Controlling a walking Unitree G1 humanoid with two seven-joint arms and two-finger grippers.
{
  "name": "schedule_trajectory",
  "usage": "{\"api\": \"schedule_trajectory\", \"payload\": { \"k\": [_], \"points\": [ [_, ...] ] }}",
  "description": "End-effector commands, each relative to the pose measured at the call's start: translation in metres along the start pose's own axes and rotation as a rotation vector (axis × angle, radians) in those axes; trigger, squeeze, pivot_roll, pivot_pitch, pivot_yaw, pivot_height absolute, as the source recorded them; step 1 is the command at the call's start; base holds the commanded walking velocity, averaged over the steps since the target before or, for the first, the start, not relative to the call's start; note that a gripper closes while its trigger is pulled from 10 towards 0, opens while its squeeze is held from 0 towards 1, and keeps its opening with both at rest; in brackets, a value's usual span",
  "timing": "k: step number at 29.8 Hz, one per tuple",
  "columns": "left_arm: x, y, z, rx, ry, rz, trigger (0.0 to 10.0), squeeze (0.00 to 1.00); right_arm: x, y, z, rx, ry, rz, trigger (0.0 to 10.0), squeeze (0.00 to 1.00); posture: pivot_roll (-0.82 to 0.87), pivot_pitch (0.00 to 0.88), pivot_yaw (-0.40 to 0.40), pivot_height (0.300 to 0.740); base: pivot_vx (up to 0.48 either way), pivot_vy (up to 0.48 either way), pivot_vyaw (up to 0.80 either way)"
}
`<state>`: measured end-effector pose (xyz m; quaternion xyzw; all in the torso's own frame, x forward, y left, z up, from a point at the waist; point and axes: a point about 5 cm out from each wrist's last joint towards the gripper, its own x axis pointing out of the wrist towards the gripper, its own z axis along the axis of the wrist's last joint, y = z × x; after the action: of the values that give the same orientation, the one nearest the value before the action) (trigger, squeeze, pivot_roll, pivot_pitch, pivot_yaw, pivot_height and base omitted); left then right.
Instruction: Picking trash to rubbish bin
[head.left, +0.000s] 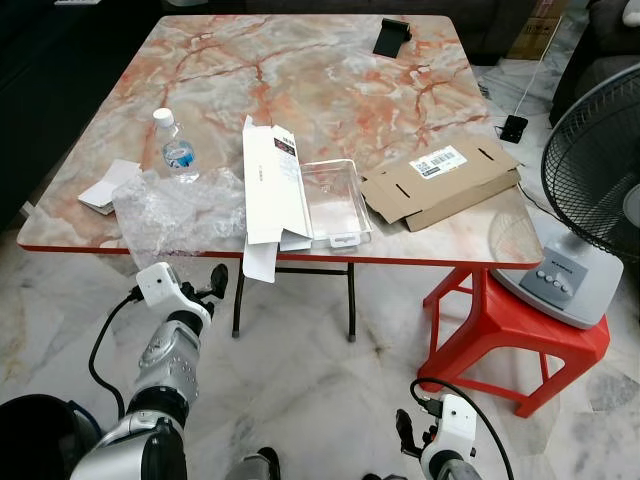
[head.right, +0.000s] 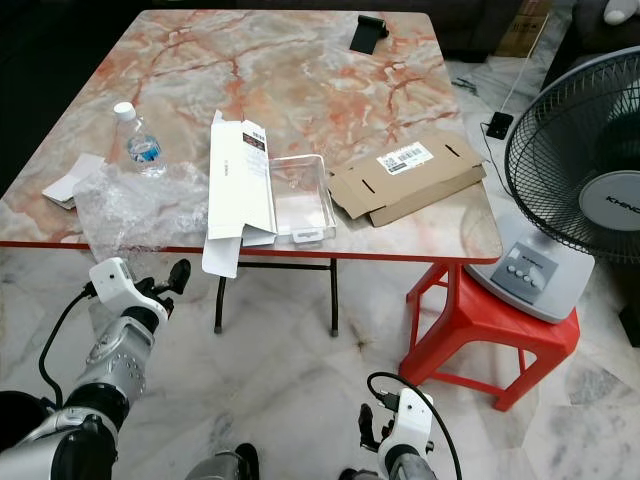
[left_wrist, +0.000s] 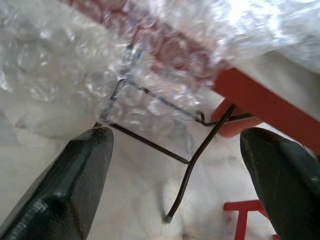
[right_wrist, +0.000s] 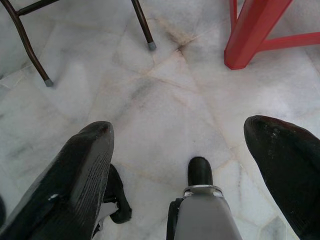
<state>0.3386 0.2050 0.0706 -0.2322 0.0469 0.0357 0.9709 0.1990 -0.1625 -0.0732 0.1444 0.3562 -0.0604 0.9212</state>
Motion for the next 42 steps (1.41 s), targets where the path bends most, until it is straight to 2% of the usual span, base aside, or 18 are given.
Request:
{"api": "schedule_trajectory", "payload": {
  "k": [1,8,14,22,24,30,34,38,40,42],
  "points": [
    [0.0,0.0,0.004,0.025,-0.018,-0.01,10.0,0.0,-0.001,0.0,-0.004,0.007,0.016,-0.004,10.0,0.0,0.06,0.13,0.018,0.74,0.0,0.0,0.0],
    [0.004,-0.004,0.031,0.014,-0.117,-0.004,10.0,0.0,-0.001,0.001,-0.003,0.005,0.016,-0.001,10.0,0.0,0.06,0.124,0.016,0.74,0.0,0.0,0.0],
    [0.011,-0.005,0.046,0.019,-0.145,0.016,10.0,0.0,-0.001,-0.001,-0.004,0.005,0.019,-0.007,10.0,0.0,0.06,0.123,0.016,0.74,0.0,0.0,0.0],
    [0.017,-0.007,0.043,0.01,-0.112,0.09,10.0,0.0,-0.002,-0.002,-0.005,0.008,0.019,-0.01,10.0,0.0,0.05,0.124,0.017,0.74,0.0,0.0,0.0],
    [0.019,-0.005,0.041,0.017,-0.088,0.143,10.0,0.0,-0.002,-0.002,-0.005,0.005,0.02,-0.008,10.0,0.0,0.05,0.127,0.015,0.74,0.0,0.0,0.0],
    [0.021,-0.008,0.036,0.023,-0.07,0.178,10.0,0.0,-0.001,-0.001,-0.004,0.005,0.017,-0.006,10.0,0.0,0.05,0.128,0.017,0.74,0.0,0.0,0.0],
    [0.023,-0.011,0.043,-0.05,-0.131,0.191,10.0,0.0,-0.002,-0.001,-0.005,0.004,0.015,-0.005,10.0,0.0,0.05,0.13,0.016,0.74,0.0,0.0,0.0],
    [0.026,-0.016,0.05,-0.073,-0.171,0.179,10.0,0.0,-0.002,-0.001,-0.005,0.004,0.015,-0.004,10.0,0.0,0.05,0.131,0.015,0.74,0.0,0.0,0.0],
    [0.028,-0.023,0.059,-0.1,-0.218,0.139,10.0,0.0,-0.002,-0.001,-0.005,0.004,0.015,-0.005,10.0,0.0,0.04,0.132,0.016,0.74,0.0,0.0,0.0],
    [0.03,-0.026,0.063,-0.084,-0.227,0.124,10.0,0.0,-0.002,-0.001,-0.005,0.004,0.015,-0.006,10.0,0.0,0.04,0.133,0.017,0.74,0.0,0.0,0.0]
  ]
}}
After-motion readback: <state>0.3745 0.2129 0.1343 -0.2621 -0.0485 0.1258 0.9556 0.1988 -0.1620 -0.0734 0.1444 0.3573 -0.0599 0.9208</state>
